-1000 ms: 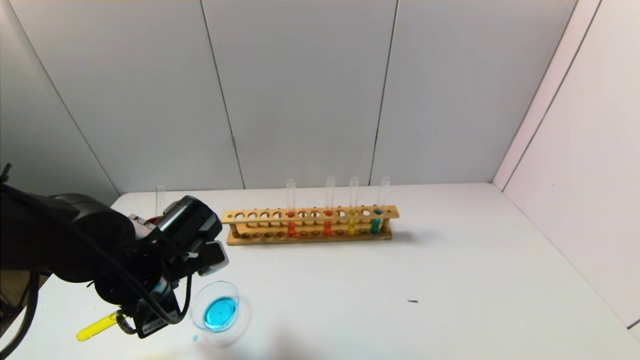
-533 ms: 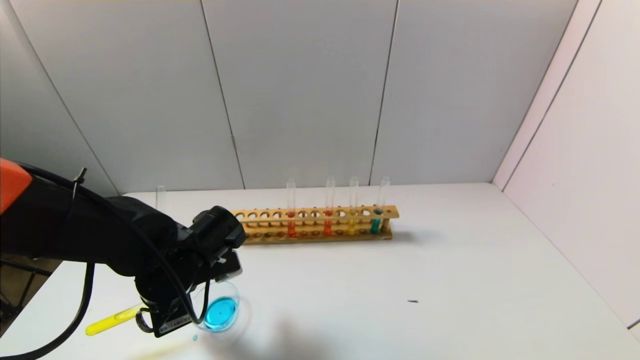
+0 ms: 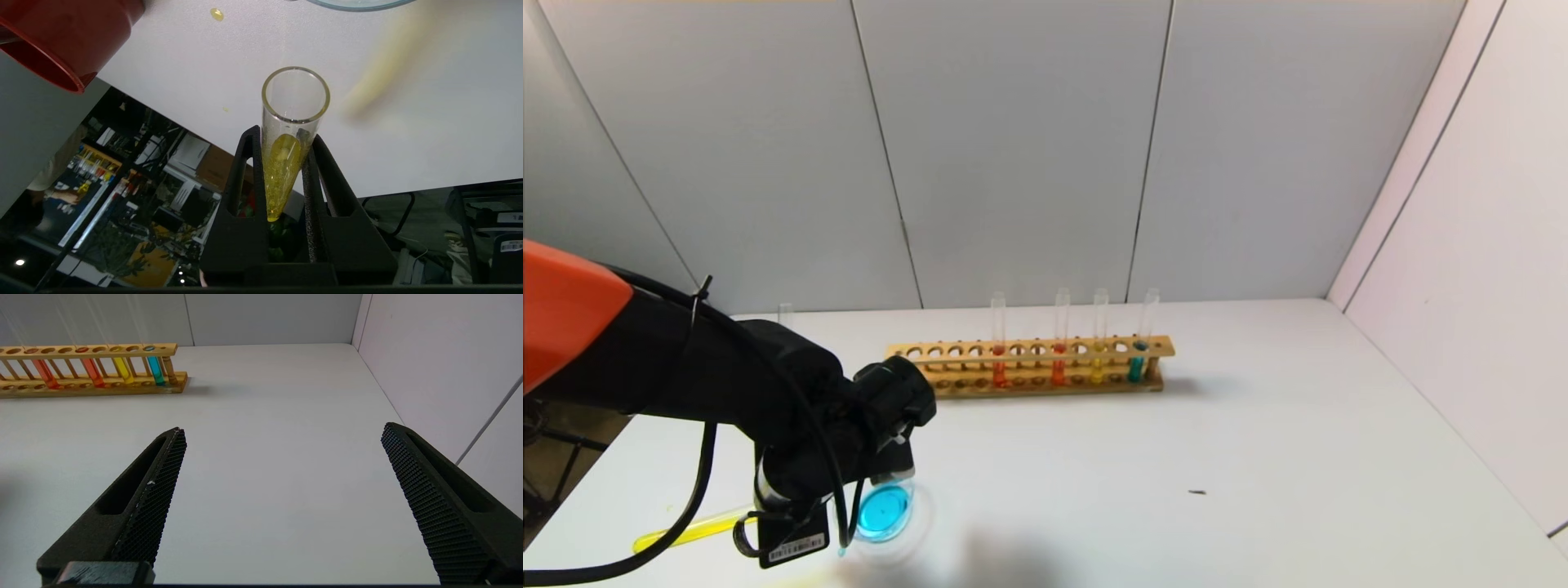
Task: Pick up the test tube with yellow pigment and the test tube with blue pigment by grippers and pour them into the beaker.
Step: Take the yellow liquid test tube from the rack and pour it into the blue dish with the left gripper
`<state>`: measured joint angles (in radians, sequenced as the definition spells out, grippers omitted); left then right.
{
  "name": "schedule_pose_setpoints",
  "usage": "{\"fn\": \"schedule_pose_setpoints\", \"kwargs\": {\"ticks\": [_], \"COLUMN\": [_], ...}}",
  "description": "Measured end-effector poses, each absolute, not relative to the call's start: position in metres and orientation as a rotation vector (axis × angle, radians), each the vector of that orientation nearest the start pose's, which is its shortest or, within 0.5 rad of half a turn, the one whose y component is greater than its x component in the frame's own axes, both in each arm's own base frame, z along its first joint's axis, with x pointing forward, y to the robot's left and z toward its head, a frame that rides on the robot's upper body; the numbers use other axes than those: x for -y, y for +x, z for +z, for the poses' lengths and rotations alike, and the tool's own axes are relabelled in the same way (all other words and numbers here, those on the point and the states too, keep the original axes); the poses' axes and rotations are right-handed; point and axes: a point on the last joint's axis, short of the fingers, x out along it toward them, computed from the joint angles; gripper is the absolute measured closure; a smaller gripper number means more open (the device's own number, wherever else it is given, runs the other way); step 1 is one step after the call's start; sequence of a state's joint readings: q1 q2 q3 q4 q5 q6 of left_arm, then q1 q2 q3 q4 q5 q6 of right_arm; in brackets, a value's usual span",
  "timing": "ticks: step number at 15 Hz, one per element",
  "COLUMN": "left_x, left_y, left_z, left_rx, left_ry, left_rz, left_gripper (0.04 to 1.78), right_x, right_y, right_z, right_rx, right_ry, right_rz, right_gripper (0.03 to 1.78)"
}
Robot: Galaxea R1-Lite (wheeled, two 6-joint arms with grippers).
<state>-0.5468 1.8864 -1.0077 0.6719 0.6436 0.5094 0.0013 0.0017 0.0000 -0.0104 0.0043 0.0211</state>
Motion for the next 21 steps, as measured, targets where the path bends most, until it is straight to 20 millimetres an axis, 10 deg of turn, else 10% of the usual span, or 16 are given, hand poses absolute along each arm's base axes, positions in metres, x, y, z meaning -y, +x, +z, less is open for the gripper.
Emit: {"fn": "schedule_pose_setpoints", "kwargs": {"ticks": [21], "left_x": [0.148], "left_y": [0.255], "left_z": [0.105], "left_rx": [-1.447], "left_ry": [1.431], "left_rz": [-0.297], "left_gripper": [1.52], "right_x": [0.000], "right_y": [-0.023], "right_z": [0.077], "right_rx": [0.008], "right_ry": [0.021], "right_rz": [0.006], "right_gripper": [0.07]}}
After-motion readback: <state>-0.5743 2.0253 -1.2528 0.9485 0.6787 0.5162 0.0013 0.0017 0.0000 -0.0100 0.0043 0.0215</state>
